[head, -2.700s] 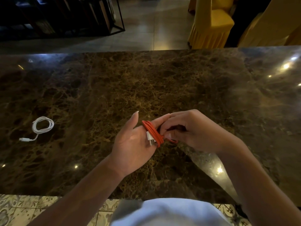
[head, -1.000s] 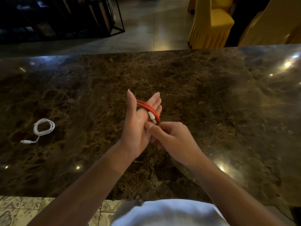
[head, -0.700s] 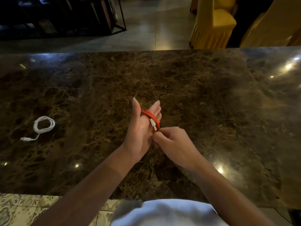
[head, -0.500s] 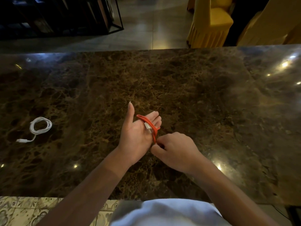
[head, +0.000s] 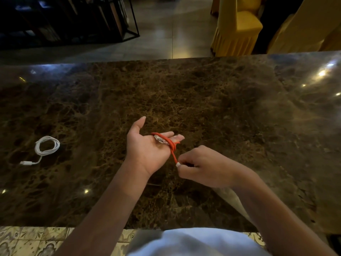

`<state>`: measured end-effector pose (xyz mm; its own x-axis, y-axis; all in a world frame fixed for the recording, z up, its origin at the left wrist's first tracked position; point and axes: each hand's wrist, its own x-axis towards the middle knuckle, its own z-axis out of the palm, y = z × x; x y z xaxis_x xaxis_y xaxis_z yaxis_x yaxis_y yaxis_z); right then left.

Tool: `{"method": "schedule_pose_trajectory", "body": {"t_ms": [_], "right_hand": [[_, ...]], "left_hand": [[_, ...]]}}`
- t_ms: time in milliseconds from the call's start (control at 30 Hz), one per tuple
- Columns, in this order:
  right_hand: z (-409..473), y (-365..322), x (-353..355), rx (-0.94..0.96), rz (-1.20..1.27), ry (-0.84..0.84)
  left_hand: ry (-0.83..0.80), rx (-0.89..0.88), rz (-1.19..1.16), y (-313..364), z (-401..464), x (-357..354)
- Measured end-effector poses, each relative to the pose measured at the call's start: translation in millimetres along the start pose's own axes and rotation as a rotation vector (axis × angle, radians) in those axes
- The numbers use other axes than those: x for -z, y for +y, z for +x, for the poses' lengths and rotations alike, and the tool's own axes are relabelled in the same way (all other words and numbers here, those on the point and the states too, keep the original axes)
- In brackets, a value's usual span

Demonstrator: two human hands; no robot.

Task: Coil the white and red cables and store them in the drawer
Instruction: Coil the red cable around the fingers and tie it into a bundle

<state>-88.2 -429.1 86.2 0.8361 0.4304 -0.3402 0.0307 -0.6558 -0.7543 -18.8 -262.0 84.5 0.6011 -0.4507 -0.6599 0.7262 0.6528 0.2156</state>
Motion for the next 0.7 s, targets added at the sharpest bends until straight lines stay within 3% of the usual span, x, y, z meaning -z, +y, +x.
{"method": "schedule_pose_trajectory", "body": {"t_ms": [200,233,300,400,467,567,700], "right_hand": [[-0.5,28.9,5.5,-0.033,0.283,-0.053],[-0.1,34.5,4.7,-0.033,0.369,-0.007],[2.9,45.2,3.2,0.001,0.472,0.259],[12.5,52.1,-0.8,0.085,0.452,0.585],[18.7,50.3,-10.4,0.092,0.352,0.687],[26.8,44.8,-27.0,0.093,0.018,0.839],[35.3,40.4,-38.4,0.128,-0.040,0.930]], "left_hand": [[0.001,-0.111,0.040,-16.1,1.7,-4.7],[-0.030,-0.112,0.045,-15.7,0.4,-4.4],[-0.085,-0.104,0.040,-12.4,-3.3,-2.5],[-0.106,-0.118,0.044,-11.9,-6.7,-1.8],[-0.098,-0.137,0.046,-16.1,-7.6,-4.0],[-0.058,-0.164,0.030,-20.4,-7.1,-8.5],[-0.002,-0.211,0.033,-20.5,-6.1,-12.4]]}}
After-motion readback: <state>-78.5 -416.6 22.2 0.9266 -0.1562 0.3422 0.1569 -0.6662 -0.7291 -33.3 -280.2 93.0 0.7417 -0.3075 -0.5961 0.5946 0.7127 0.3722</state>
